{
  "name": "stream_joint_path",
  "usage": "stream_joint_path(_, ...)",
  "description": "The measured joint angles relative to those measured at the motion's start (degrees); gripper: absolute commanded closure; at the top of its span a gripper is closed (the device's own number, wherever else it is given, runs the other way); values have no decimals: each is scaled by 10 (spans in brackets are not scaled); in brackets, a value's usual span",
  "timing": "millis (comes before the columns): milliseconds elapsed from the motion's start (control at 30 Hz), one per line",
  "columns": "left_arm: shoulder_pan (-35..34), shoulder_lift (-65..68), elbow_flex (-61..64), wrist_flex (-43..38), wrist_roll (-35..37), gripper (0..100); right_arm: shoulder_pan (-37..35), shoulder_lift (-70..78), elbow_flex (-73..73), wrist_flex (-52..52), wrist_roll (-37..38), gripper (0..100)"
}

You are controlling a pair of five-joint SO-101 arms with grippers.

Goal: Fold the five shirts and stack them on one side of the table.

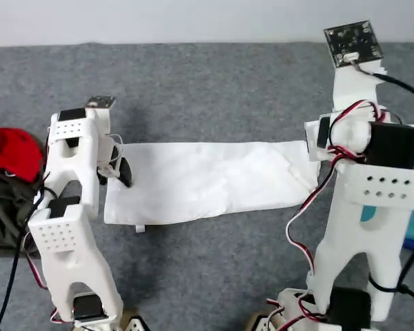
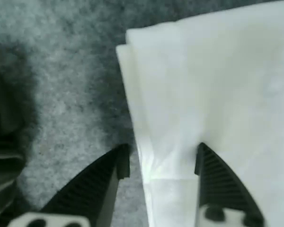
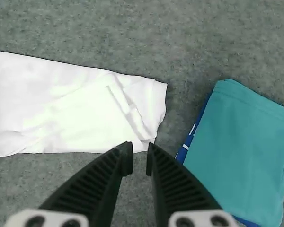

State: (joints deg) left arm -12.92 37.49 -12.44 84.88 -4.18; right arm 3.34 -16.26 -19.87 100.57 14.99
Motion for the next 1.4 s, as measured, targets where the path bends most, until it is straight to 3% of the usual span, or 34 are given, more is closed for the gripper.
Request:
stream_joint_path(267, 26, 14, -21, 12, -9, 998, 2, 0, 0, 0, 0, 931)
stream_joint_path(567, 46, 15, -39, 50, -34, 996, 11, 0, 0, 0, 0, 931)
stream_joint_path(800, -54, -30, -59, 79, -67, 996, 30, 0, 0, 0, 20, 934)
stream_joint_path(933, -63, -64, -68, 113, -101, 996, 27, 0, 0, 0, 33, 935)
stream_joint_path(1233, 50, -150, -69, 139, -102, 996, 27, 0, 0, 0, 33, 935)
stream_joint_path(1400, 156, -185, -69, 139, -44, 996, 32, 0, 0, 0, 33, 935)
